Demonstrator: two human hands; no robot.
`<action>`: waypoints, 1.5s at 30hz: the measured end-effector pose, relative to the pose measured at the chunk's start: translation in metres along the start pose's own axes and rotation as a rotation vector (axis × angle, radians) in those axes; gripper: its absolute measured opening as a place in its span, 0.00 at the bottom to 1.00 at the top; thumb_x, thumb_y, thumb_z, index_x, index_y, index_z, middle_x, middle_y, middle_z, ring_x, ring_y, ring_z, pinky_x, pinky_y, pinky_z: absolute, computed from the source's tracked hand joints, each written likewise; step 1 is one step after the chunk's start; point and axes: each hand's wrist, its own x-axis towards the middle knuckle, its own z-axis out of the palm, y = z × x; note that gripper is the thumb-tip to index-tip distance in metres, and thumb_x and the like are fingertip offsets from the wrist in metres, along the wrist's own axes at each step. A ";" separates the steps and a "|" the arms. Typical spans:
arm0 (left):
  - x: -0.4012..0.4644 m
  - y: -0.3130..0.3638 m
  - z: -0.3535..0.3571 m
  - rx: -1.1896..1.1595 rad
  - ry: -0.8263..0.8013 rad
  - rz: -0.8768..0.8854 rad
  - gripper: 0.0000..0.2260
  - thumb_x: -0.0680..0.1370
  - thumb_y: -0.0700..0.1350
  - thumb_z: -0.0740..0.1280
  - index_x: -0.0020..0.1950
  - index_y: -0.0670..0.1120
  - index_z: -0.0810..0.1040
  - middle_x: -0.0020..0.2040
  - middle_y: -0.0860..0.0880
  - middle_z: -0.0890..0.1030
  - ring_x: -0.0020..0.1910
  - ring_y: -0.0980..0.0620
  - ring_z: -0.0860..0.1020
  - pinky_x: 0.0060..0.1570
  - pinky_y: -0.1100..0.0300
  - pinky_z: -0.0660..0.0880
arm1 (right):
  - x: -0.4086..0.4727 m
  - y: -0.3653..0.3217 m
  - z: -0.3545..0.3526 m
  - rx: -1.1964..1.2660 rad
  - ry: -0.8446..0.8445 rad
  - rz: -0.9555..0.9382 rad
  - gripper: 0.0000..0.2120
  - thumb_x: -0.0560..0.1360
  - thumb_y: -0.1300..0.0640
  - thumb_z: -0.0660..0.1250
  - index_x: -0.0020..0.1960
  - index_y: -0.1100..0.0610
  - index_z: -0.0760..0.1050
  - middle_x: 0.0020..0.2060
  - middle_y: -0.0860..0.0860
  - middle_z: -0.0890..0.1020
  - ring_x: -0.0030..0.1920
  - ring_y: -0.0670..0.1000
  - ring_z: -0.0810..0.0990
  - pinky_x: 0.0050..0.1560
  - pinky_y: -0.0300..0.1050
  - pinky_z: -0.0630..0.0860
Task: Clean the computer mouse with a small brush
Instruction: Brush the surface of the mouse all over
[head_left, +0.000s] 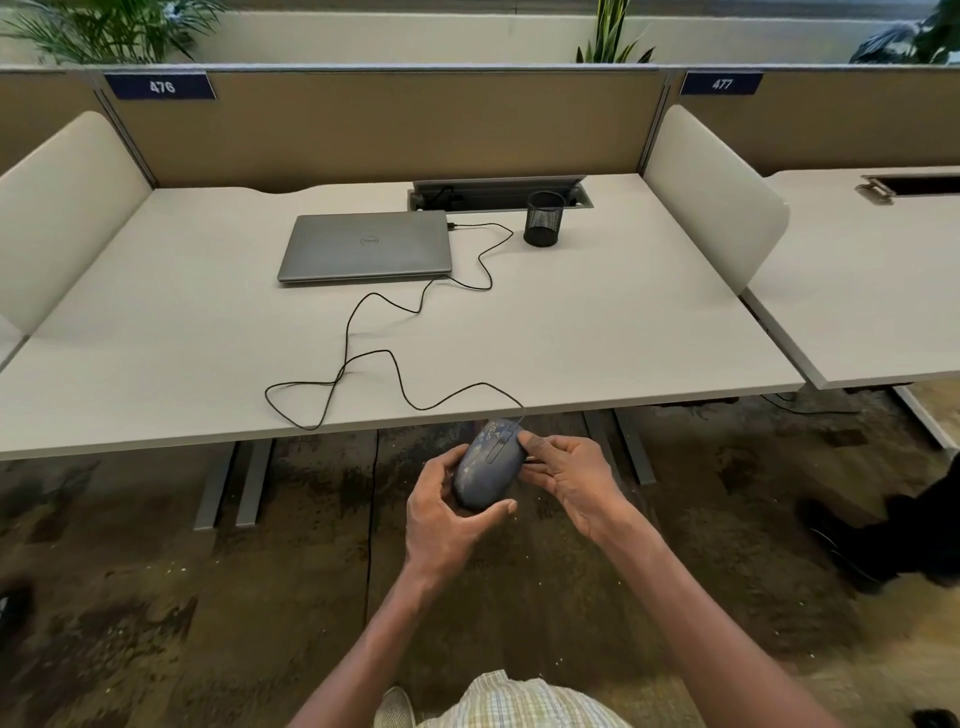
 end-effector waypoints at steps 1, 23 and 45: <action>0.000 -0.001 0.000 -0.028 0.002 -0.017 0.38 0.62 0.52 0.84 0.68 0.50 0.71 0.62 0.51 0.77 0.59 0.59 0.79 0.51 0.69 0.79 | -0.002 0.000 0.001 0.001 0.012 -0.004 0.17 0.71 0.53 0.76 0.50 0.66 0.83 0.48 0.59 0.87 0.50 0.56 0.87 0.50 0.47 0.84; -0.009 -0.021 -0.007 -0.098 -0.103 -0.084 0.35 0.60 0.47 0.86 0.62 0.55 0.74 0.60 0.50 0.81 0.58 0.56 0.82 0.51 0.59 0.83 | -0.067 -0.070 -0.026 -1.014 0.217 -0.730 0.29 0.75 0.64 0.73 0.67 0.52 0.60 0.36 0.45 0.79 0.35 0.42 0.81 0.34 0.37 0.80; -0.010 -0.019 -0.005 0.095 -0.186 -0.083 0.28 0.60 0.52 0.85 0.55 0.52 0.76 0.46 0.58 0.84 0.47 0.65 0.82 0.44 0.69 0.79 | -0.049 -0.078 0.088 -1.392 -0.390 -0.774 0.27 0.78 0.62 0.68 0.75 0.54 0.63 0.32 0.49 0.77 0.27 0.43 0.72 0.29 0.36 0.68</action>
